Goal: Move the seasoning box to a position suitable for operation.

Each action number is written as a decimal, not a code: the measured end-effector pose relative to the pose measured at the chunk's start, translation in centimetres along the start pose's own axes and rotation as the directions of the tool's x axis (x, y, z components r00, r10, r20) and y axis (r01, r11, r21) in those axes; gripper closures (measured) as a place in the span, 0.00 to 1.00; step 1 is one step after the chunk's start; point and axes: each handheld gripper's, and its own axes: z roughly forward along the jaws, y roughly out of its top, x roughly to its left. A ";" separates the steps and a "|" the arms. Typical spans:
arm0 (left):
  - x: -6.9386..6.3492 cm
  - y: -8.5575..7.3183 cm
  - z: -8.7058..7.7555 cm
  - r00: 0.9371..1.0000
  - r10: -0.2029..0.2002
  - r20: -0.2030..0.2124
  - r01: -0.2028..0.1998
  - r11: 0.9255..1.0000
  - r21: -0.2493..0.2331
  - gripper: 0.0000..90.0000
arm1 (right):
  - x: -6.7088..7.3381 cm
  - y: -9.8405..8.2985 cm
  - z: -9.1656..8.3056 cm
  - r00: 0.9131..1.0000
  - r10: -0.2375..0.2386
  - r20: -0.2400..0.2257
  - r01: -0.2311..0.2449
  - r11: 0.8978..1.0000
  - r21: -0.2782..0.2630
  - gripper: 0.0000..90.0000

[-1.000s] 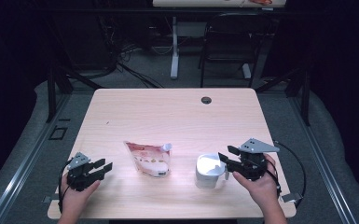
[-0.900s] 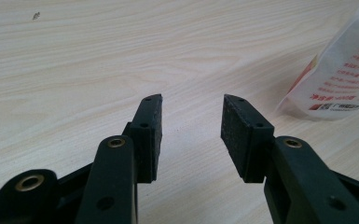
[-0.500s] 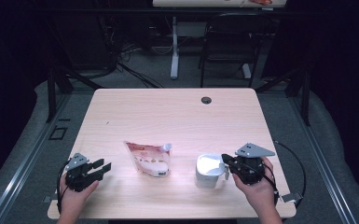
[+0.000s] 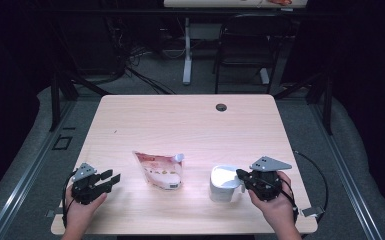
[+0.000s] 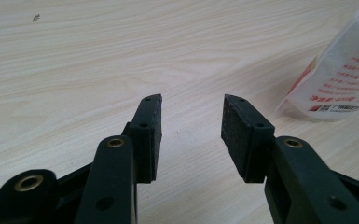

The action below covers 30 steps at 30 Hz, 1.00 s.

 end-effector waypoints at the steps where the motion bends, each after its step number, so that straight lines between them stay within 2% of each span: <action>1: 0.0 0.0 0.0 1.000 -0.002 0.000 0.002 1.000 -0.002 0.65 | 0.0 0.0 0.0 1.000 -0.001 0.001 0.001 1.000 0.003 1.00; 30: 0.1 -0.1 -0.2 1.000 0.000 -0.001 0.000 1.000 0.002 0.65 | -0.5 -0.4 -0.2 0.999 0.032 -0.015 -0.032 0.999 0.000 1.00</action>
